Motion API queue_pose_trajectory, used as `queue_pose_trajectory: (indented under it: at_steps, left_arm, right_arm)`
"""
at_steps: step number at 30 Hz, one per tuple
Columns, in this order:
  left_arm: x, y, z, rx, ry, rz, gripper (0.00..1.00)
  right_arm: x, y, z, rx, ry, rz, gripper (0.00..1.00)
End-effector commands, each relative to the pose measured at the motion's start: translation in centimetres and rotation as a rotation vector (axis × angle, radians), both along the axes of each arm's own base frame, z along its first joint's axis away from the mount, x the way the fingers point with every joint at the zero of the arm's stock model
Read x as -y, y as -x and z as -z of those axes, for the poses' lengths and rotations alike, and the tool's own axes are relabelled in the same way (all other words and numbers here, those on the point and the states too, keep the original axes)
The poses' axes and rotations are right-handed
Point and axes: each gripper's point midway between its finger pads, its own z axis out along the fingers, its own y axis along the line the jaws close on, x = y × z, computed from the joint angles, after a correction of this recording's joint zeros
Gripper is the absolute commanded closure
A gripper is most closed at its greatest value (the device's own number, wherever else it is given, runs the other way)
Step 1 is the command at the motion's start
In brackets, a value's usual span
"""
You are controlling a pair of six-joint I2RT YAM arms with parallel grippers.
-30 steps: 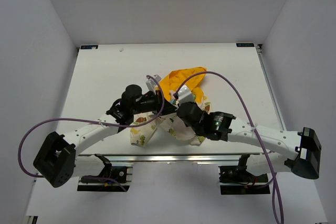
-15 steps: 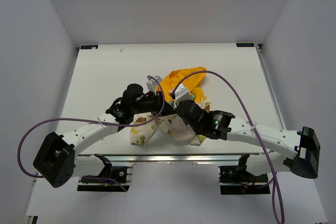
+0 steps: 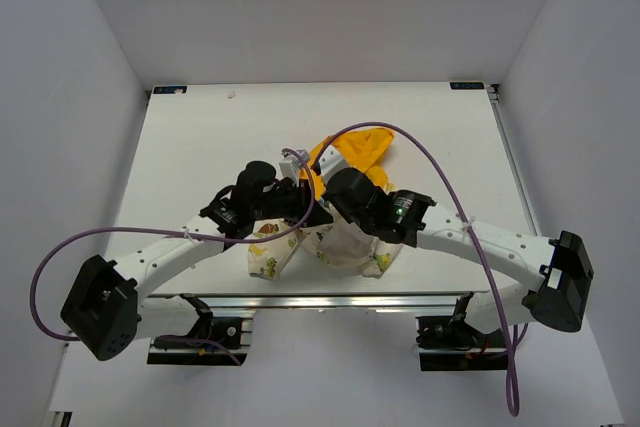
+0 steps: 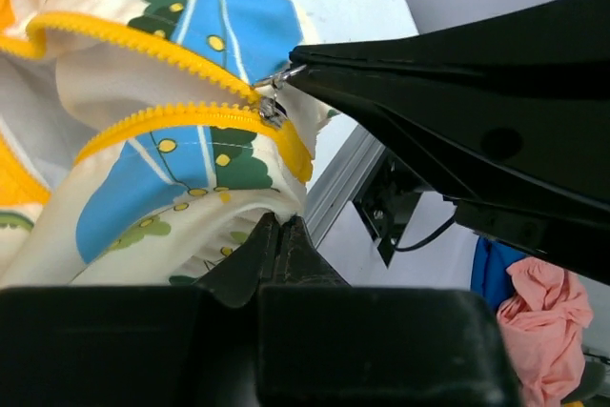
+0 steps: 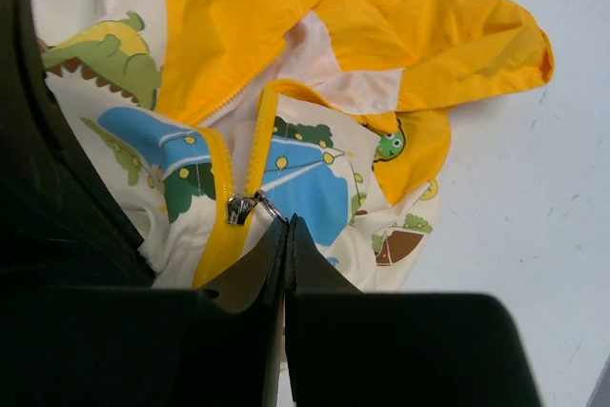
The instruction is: Zip up the jacket
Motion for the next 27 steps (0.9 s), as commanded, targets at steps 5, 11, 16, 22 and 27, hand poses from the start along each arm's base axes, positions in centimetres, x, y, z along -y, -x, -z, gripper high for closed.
queue_pose_trajectory:
  at_steps: [5,11,16,22,27]
  left_arm:
    - [-1.5,0.1,-1.5,0.107,-0.132,0.011,0.61]
    - [-1.4,0.1,-3.1,0.167,-0.127,0.042,0.84]
    - [-2.3,1.2,-1.8,0.153,-0.205,0.052,0.51]
    - [-3.8,1.1,-5.4,0.384,-0.271,-0.05,0.02]
    - [-3.5,-0.2,-7.9,0.568,-0.328,-0.118,0.02]
  right_arm:
    - [-2.7,1.9,-2.4,-0.077,-0.098,-0.197,1.0]
    - [-2.4,0.9,-3.4,-0.029,-0.116,-0.15,1.0]
    - [-2.8,0.3,-4.2,-0.027,-0.105,-0.127,1.0]
    - [-1.6,1.3,-5.4,-0.048,-0.109,-0.136,1.0]
    - [-1.4,1.7,-7.6,-0.044,-0.128,-0.159,1.0]
